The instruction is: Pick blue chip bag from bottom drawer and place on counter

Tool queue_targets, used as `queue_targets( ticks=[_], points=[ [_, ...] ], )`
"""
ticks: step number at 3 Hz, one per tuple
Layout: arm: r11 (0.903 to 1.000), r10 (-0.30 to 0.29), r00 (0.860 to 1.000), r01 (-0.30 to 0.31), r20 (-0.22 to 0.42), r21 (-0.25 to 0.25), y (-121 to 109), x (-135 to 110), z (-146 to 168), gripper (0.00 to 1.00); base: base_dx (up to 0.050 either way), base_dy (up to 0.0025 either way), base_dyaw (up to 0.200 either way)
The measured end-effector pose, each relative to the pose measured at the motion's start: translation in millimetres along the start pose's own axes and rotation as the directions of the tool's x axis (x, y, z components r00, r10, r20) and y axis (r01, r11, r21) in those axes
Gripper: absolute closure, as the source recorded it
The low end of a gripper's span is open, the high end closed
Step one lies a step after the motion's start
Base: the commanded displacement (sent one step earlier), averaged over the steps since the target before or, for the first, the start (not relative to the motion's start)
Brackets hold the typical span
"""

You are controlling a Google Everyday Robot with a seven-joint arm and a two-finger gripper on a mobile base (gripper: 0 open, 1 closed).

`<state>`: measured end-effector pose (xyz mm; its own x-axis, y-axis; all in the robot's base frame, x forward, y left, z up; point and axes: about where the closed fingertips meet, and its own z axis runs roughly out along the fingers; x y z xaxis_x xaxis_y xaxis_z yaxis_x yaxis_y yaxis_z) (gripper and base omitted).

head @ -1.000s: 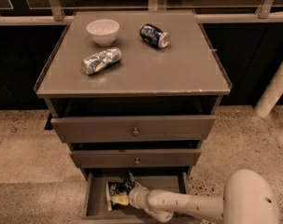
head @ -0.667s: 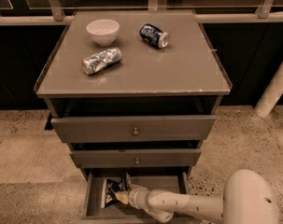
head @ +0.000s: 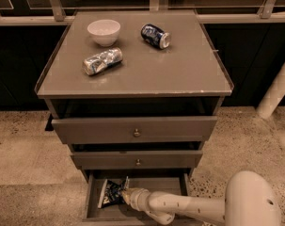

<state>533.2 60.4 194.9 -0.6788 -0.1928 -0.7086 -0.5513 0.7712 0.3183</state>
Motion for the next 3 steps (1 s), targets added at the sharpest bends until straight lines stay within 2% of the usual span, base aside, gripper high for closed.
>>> queue_targets(
  ticks=[1,2,3],
  points=[
    [1.0000,0.000,1.000,0.000,0.000,0.000,0,0,0,1.00,0.000,0.00000,0.000],
    [1.0000,0.000,1.000,0.000,0.000,0.000,0,0,0,1.00,0.000,0.00000,0.000],
    [0.9981,0.013,1.000,-0.011,0.026,-0.061,5,-6,-11,1.00,0.000,0.00000,0.000]
  ],
)
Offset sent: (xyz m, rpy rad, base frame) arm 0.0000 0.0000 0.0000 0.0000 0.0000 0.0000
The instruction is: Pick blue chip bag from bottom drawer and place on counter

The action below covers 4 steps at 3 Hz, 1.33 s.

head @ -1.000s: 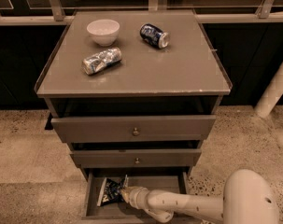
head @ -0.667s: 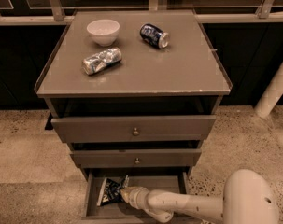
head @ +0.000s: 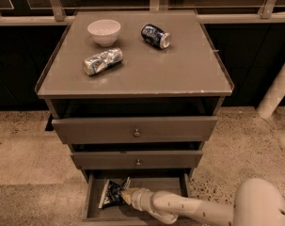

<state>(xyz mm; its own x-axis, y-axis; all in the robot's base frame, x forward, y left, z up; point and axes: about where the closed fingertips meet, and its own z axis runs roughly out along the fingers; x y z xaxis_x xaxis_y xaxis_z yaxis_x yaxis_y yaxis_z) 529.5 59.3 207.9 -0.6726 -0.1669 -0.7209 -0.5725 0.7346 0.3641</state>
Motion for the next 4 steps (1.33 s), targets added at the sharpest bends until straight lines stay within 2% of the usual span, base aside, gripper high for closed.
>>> queue_targets(
  ticks=[1,2,3,4],
  points=[
    [0.9974,0.000,0.998,0.004,0.056,-0.072,-10,-29,-51,1.00,0.000,0.00000,0.000],
    [0.9922,-0.030,0.997,0.038,0.068,-0.119,-32,-70,-101,1.00,0.000,0.00000,0.000],
    [0.9790,-0.042,0.998,0.051,0.049,-0.198,-11,-68,-105,1.00,0.000,0.00000,0.000],
    [0.9790,-0.042,0.998,0.051,0.049,-0.198,-11,-68,-105,1.00,0.000,0.00000,0.000]
  ],
)
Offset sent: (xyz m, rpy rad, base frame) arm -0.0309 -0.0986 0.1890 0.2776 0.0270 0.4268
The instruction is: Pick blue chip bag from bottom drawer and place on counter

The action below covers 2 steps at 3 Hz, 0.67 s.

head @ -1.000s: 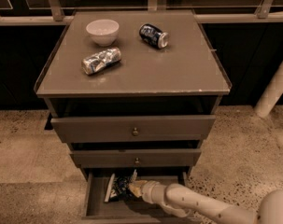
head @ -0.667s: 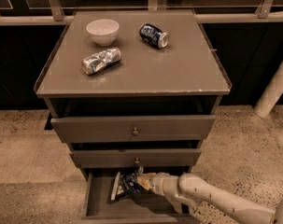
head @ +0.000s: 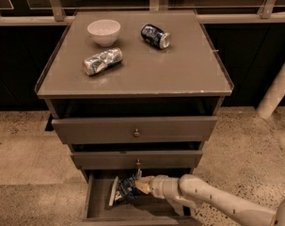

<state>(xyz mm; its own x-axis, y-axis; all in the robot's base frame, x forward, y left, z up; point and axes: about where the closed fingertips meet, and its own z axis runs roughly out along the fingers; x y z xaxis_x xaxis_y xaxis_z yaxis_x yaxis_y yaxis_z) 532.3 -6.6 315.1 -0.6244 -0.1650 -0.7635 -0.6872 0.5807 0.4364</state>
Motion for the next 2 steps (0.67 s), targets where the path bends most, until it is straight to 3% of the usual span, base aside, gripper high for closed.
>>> queue_targets(
  ticks=[1,2],
  points=[
    [0.9997,-0.017,1.000,0.018,-0.023,0.016,16,-7,-14,1.00,0.000,0.00000,0.000],
    [0.9970,-0.046,0.999,0.046,-0.011,0.062,49,-11,-45,1.00,0.000,0.00000,0.000]
  ],
)
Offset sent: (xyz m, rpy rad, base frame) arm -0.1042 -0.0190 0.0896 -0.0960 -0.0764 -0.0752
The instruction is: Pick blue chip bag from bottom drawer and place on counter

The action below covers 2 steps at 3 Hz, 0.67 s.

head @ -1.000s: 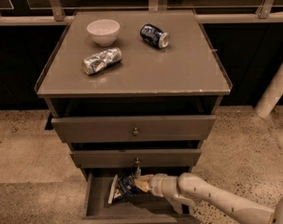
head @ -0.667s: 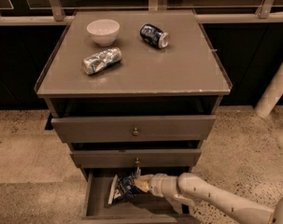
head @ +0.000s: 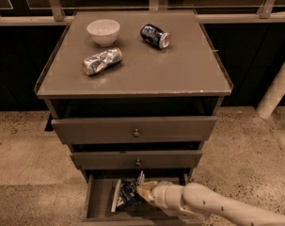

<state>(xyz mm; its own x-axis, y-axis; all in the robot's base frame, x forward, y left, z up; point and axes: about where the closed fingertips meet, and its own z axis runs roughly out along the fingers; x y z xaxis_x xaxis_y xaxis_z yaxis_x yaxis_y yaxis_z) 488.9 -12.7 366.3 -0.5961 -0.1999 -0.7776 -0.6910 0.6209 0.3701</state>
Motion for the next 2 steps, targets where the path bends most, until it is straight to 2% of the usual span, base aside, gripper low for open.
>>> queue_targets(
  ticks=[1,2],
  points=[
    [0.9973,-0.016,1.000,0.014,0.026,0.071,32,1,-43,1.00,0.000,0.00000,0.000],
    [0.9848,-0.048,0.997,0.037,0.062,0.170,59,-2,-87,1.00,0.000,0.00000,0.000]
  ],
)
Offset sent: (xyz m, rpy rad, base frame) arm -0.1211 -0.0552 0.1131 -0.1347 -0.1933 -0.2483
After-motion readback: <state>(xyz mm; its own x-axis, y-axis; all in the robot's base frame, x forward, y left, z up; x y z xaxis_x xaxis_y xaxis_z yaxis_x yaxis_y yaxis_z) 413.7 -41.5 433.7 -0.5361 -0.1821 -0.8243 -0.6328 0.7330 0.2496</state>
